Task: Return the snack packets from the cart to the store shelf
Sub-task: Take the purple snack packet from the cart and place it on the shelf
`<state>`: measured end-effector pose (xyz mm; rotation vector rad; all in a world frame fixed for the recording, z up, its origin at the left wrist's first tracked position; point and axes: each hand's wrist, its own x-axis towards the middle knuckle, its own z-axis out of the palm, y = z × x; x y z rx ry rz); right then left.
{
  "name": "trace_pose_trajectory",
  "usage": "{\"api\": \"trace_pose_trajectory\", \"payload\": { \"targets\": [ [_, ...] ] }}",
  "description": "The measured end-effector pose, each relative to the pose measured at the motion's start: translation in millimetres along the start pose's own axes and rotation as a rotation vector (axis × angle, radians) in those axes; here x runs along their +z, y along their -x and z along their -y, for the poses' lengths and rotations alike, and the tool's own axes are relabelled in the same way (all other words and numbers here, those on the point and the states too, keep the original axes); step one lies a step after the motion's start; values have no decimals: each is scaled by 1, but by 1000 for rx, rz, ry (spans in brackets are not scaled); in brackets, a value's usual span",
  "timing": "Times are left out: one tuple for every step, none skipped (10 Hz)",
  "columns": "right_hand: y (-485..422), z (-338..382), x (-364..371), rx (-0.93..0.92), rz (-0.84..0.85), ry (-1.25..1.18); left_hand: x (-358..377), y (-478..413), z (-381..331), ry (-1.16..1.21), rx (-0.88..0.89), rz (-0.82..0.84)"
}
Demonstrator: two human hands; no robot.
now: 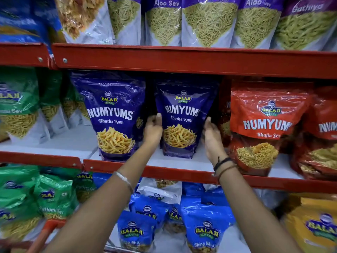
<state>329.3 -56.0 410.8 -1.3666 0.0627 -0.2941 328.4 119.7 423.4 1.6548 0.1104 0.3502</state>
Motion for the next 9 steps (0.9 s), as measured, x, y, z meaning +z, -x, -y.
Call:
{"api": "trace_pose_trajectory", "payload": {
  "targets": [
    [10,-16,-8,161,96,97,-9,16,15,-68,-135,100],
    [14,-21,-10,192,94,167,-14,21,20,-45,-127,236],
    [21,-16,-11,178,107,195,-19,31,15,-46,-117,300],
    [39,-16,-18,119,196,189,-28,45,16,-47,-99,335],
    [59,-14,-27,90,245,250,-37,56,19,-36,-76,373],
    [74,-6,-32,72,276,320,-46,65,17,-72,-79,371],
    [84,-6,-34,60,288,339,-56,74,13,-64,-99,407],
    [96,2,-32,46,313,338,-60,82,12,-96,-81,446],
    [130,-5,-51,-2,210,302,-48,109,6,-229,169,170]
  ]
}}
